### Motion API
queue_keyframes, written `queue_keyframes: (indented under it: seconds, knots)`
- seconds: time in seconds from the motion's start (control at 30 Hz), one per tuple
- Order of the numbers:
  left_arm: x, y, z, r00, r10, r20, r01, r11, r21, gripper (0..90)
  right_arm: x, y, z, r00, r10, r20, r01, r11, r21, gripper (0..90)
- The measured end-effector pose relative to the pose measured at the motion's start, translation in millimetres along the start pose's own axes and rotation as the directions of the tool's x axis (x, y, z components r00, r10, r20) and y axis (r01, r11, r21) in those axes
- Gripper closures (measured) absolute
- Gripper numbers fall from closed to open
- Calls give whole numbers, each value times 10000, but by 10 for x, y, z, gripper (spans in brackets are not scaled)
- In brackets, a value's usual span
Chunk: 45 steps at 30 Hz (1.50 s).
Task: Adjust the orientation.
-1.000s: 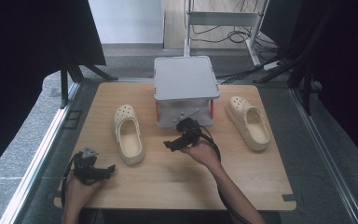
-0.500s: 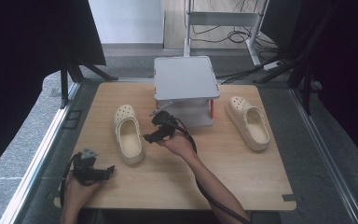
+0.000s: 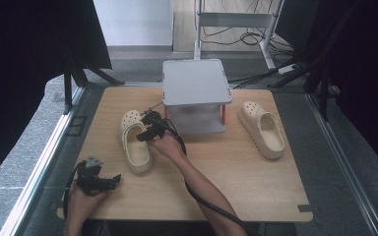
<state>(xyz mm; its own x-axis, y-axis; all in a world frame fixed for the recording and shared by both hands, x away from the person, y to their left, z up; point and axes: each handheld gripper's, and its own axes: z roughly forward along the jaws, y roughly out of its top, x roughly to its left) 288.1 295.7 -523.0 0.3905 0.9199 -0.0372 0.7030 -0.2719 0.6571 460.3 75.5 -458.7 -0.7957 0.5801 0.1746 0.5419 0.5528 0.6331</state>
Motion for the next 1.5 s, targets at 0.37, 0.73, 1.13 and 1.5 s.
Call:
queue_keyframes:
  seconds: [0.37,0.73,1.13,1.5]
  knots:
    - [-2,-3,-2,10000,-7,7,7,10000,-8,0,-36,32,40,9942,362,1013,-433,9967,689,750]
    - [-3,-4,-4,10000,-14,17,14,10000,2,0,-7,-29,-249,9964,-20,850,-19,9990,456,767]
    - [-1,-3,-5,10000,37,12,-37,10000,15,0,86,-246,-836,9994,-355,55,354,9993,121,768]
    - [-5,-5,-4,10000,11,-24,-11,10000,-9,0,64,-605,-1252,9977,-295,-609,291,9996,-66,767]
